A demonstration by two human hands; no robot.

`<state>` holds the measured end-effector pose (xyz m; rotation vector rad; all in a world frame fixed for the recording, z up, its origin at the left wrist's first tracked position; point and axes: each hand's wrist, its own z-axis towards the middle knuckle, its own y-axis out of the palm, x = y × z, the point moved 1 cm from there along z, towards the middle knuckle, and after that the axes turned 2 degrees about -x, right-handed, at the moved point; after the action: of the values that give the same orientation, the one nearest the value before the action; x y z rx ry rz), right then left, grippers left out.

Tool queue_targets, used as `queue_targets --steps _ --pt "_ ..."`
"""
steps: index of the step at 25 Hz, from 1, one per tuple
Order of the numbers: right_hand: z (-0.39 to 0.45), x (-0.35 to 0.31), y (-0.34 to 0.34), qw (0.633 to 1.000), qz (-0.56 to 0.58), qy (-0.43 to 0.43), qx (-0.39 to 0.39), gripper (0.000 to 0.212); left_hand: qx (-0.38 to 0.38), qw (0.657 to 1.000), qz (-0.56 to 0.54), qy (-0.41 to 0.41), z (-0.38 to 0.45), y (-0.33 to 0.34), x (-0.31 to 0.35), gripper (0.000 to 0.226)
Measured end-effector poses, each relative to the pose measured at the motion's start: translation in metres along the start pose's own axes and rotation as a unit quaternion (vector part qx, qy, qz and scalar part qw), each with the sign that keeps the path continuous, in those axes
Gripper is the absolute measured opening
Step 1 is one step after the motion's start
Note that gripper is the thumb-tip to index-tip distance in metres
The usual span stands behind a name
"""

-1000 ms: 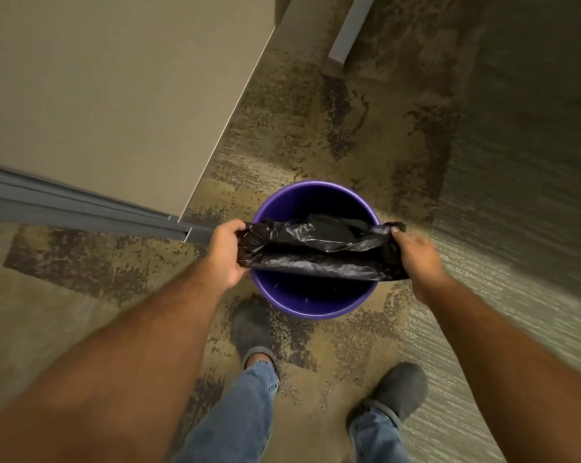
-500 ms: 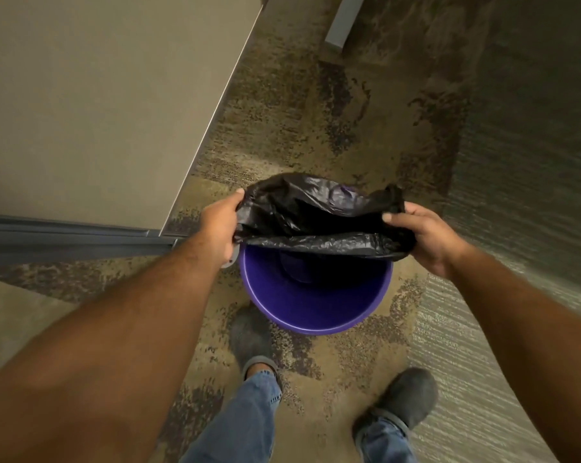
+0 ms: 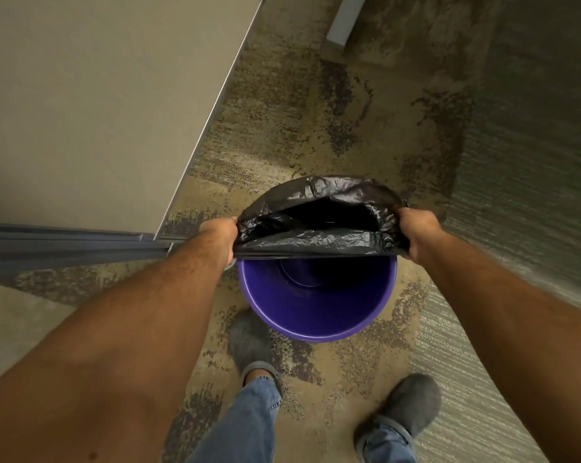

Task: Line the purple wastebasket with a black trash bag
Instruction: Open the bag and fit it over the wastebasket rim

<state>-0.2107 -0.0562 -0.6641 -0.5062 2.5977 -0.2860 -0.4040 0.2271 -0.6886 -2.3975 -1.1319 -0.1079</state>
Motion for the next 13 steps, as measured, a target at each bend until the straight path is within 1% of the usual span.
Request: queue_targets --steps 2,4,6,7,8,9,11,12,13 --pt "0.002 -0.005 0.0 0.999 -0.033 -0.037 -0.013 0.013 0.007 0.999 0.0 0.044 0.0 -0.001 0.0 0.021" --pt "0.005 -0.016 0.001 0.992 -0.068 -0.096 -0.035 0.009 -0.009 0.993 -0.002 0.117 -0.005 0.001 0.004 0.017" --pt "0.005 -0.026 0.0 0.985 -0.073 -0.15 -0.042 0.022 -0.045 0.984 -0.027 0.168 -0.018 0.006 0.006 0.017" --pt "0.003 -0.03 -0.001 0.983 -0.06 -0.169 -0.043 0.028 -0.067 0.977 -0.038 0.201 -0.027 0.005 0.007 0.013" --pt "0.004 -0.031 -0.003 0.981 -0.044 -0.181 -0.044 0.033 -0.087 0.965 -0.02 0.245 -0.034 0.005 0.007 0.01" --pt "0.006 -0.033 -0.006 0.977 -0.049 -0.2 -0.047 0.038 -0.099 0.952 0.021 0.29 -0.037 0.004 0.009 0.014" --pt "0.012 -0.035 -0.014 0.952 -0.134 -0.272 -0.048 0.043 -0.089 0.923 0.134 0.349 -0.032 0.004 0.013 0.022" --pt "0.013 -0.035 -0.018 0.934 -0.181 -0.301 -0.056 0.045 -0.078 0.913 0.168 0.364 -0.028 0.005 0.016 0.023" --pt "0.012 -0.036 -0.021 0.917 -0.225 -0.322 -0.075 0.048 -0.073 0.906 0.173 0.379 -0.027 0.005 0.02 0.022"
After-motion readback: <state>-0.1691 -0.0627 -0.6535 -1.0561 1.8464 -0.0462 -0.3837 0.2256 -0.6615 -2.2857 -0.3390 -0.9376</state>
